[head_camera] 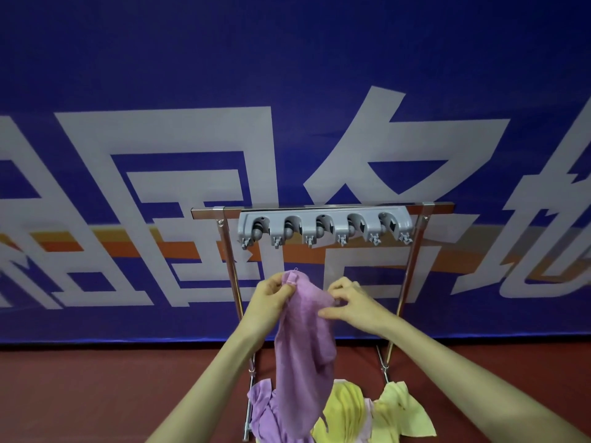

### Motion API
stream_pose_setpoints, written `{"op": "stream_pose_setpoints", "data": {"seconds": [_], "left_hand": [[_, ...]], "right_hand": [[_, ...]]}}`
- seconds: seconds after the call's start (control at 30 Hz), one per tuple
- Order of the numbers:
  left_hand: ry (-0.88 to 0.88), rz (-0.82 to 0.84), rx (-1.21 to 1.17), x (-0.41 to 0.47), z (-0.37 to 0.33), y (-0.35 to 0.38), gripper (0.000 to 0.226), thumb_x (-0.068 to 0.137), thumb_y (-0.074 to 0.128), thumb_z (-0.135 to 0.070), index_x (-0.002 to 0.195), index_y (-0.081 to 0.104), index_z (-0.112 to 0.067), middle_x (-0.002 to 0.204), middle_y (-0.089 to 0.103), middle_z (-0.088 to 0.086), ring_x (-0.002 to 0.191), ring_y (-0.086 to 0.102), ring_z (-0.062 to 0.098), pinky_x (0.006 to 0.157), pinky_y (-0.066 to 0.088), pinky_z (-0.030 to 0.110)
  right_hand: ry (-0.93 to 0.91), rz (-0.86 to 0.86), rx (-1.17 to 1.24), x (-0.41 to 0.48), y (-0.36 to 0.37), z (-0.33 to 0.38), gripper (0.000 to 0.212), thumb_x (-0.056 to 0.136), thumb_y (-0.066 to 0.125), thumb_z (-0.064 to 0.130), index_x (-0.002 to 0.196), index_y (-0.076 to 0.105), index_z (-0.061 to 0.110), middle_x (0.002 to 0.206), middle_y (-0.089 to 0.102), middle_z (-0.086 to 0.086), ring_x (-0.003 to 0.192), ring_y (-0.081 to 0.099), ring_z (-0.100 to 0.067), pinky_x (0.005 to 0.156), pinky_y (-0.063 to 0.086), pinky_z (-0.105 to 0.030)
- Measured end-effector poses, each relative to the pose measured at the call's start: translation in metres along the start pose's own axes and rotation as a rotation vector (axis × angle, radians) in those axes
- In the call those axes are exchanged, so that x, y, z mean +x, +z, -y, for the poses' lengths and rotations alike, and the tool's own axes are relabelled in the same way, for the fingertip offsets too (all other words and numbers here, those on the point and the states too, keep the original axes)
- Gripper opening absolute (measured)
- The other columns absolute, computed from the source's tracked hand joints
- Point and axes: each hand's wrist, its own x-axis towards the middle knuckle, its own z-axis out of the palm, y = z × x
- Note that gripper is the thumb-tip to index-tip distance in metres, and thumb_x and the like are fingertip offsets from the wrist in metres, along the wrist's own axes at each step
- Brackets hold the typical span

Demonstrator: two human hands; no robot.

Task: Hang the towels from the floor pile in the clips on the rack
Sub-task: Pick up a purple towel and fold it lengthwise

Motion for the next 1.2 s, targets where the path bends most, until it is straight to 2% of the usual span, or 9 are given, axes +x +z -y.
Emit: {"op": "stream_pose_setpoints", "data": {"seconds": [0.1,0.2,0.3,0.43,0.53,0.63,0.77,0.9,1.2], "left_hand": [[0.016,-0.059,-0.012,0.001,-0.003,-0.005,0.023,0.098,0.049,-0.012,0.092,0.071,-0.012,0.081,0.072,0.001,0.076,0.066,0.005,0.068,0.052,0.015],[0.025,-0.095,0.053,0.0,-0.004,-0.011,0.023,0.099,0.048,-0.018,0.088,0.068,-0.012,0.073,0.069,-0.007,0.067,0.063,-0.002,0.061,0.048,0.011],[0.027,-0.128,0.221,0.0,0.006,-0.018,0.017,0.097,0.05,-0.015,0.086,0.062,-0.01,0.073,0.063,-0.003,0.069,0.058,0.009,0.062,0.045,0.018],[0.065,-0.192,0.346,-0.001,0.017,-0.027,0.005,0.091,0.054,-0.009,0.095,0.056,-0.011,0.083,0.066,0.005,0.07,0.057,0.011,0.061,0.048,0.024],[0.148,-0.169,0.346,-0.005,0.016,-0.029,0.023,0.089,0.048,0.0,0.102,0.05,-0.019,0.068,0.056,0.001,0.05,0.042,0.005,0.046,0.035,0.019],[0.178,-0.118,0.414,-0.005,0.016,-0.032,0.037,0.086,0.04,0.005,0.102,0.052,-0.025,0.058,0.046,0.001,0.048,0.031,0.009,0.047,0.026,0.024],[0.167,-0.026,0.443,0.0,0.013,-0.037,0.029,0.093,0.04,0.0,0.09,0.061,-0.019,0.082,0.065,-0.007,0.064,0.049,0.005,0.06,0.038,0.021],[0.107,0.061,0.413,0.001,0.013,-0.041,0.021,0.096,0.052,-0.01,0.087,0.066,-0.022,0.078,0.063,-0.004,0.069,0.054,0.002,0.067,0.044,0.016],[0.14,-0.101,0.247,0.01,0.005,-0.032,0.008,0.084,0.07,-0.01,0.079,0.065,-0.008,0.075,0.065,0.002,0.07,0.057,0.01,0.069,0.05,0.028]], "right_hand": [[0.034,0.025,-0.089,0.002,0.002,-0.016,0.032,0.082,0.069,0.037,0.084,0.065,0.005,0.108,0.053,0.001,0.105,0.044,-0.015,0.084,0.033,-0.026],[0.048,-0.062,-0.059,-0.001,-0.001,-0.021,0.037,0.079,0.071,0.037,0.058,0.052,0.014,0.07,0.047,0.001,0.07,0.046,-0.013,0.064,0.033,-0.031],[0.007,-0.121,0.08,-0.005,-0.005,-0.015,0.049,0.081,0.072,0.029,0.052,0.044,0.002,0.057,0.034,-0.006,0.056,0.032,-0.013,0.054,0.026,-0.027],[-0.023,-0.213,0.178,-0.006,-0.012,-0.009,0.049,0.081,0.071,0.019,0.05,0.04,-0.003,0.055,0.03,-0.007,0.054,0.028,-0.014,0.051,0.025,-0.02],[-0.032,-0.281,0.242,-0.005,-0.014,-0.002,0.044,0.078,0.069,0.009,0.046,0.039,0.007,0.052,0.027,-0.004,0.053,0.024,-0.011,0.048,0.022,-0.019],[-0.046,-0.331,0.311,-0.004,-0.015,0.007,0.044,0.074,0.062,-0.001,0.044,0.033,0.015,0.048,0.024,0.002,0.048,0.02,-0.008,0.046,0.02,-0.019],[-0.048,-0.374,0.332,0.0,-0.023,0.008,0.044,0.074,0.06,0.0,0.044,0.034,0.019,0.05,0.028,0.0,0.051,0.026,-0.01,0.051,0.024,-0.024],[-0.074,-0.388,0.319,0.002,-0.033,0.007,0.043,0.076,0.063,0.001,0.045,0.037,0.017,0.051,0.033,-0.003,0.054,0.032,-0.014,0.055,0.027,-0.027],[-0.119,-0.423,0.385,0.003,-0.045,0.004,0.028,0.077,0.068,0.003,0.057,0.049,0.011,0.06,0.048,-0.003,0.061,0.044,-0.015,0.061,0.036,-0.031]]}}
